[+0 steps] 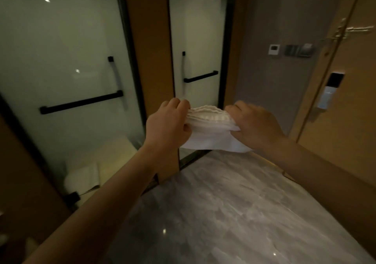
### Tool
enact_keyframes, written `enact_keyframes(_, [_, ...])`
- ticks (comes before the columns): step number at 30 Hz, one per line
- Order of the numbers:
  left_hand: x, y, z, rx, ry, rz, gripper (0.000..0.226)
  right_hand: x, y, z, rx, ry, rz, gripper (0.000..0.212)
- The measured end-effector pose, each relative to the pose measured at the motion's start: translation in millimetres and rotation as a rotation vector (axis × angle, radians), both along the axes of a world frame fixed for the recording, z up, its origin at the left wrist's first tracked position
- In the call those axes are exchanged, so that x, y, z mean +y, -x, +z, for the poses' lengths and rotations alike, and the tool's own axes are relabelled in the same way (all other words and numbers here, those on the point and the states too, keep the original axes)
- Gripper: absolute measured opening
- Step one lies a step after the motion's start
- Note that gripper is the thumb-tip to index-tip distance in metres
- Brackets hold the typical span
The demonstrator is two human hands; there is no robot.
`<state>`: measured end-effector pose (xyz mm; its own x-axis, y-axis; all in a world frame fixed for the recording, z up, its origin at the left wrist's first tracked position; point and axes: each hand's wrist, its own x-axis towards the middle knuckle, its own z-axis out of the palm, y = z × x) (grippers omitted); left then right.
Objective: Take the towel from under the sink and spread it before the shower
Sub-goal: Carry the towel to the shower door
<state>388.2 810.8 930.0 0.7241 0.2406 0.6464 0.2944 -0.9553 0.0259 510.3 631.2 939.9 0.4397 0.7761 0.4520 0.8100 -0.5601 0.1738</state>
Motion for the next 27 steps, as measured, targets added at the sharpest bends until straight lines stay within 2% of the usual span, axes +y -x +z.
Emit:
enact_keyframes(8, [70, 50, -4, 0.035, -0.014, 0.163, 0.035, 92, 24, -10, 0.038, -0.019, 0.16, 0.032])
enact_keyframes(17, [138, 118, 2, 0.008, 0.042, 0.283, 0.035, 189, 66, -3, -0.058, -0.015, 0.311, 0.035])
enact_keyframes(27, [178, 179, -11, -0.007, 0.053, 0.426, 0.033, 262, 103, -14, -0.078, 0.001, 0.482, 0.03])
